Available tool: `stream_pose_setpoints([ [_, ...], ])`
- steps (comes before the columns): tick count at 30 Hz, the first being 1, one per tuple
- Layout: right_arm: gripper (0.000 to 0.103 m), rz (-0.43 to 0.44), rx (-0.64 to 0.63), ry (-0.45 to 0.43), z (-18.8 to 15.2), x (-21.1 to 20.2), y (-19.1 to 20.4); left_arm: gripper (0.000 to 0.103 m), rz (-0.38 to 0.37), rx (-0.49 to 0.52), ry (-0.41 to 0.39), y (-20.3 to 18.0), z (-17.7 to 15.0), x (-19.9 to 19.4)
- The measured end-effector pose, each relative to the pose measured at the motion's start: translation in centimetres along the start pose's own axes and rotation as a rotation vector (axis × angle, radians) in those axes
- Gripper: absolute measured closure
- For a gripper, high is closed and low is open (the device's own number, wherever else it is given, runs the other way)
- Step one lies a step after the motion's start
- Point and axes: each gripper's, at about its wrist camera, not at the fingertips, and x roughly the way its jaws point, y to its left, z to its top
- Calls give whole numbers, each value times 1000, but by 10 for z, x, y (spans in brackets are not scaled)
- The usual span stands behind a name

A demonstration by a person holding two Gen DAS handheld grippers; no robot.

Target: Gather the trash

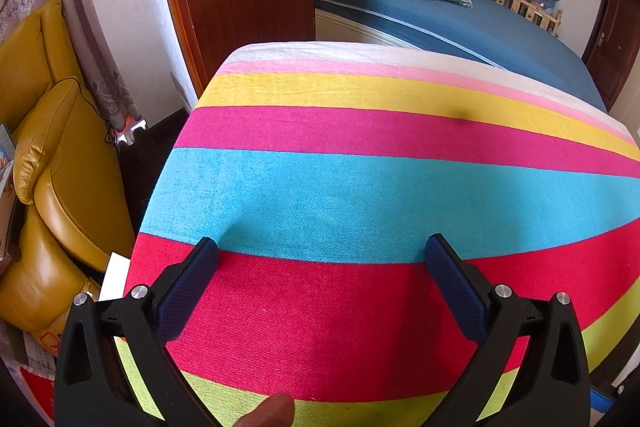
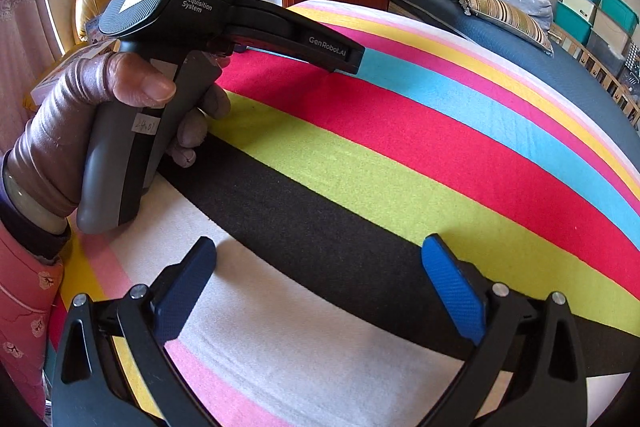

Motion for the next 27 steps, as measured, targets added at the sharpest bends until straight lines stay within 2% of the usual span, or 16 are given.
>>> stream_pose_setpoints([
  [27, 3, -1, -1, -1, -4, 0, 3, 6, -1, -1, -1, 0, -1, 1],
])
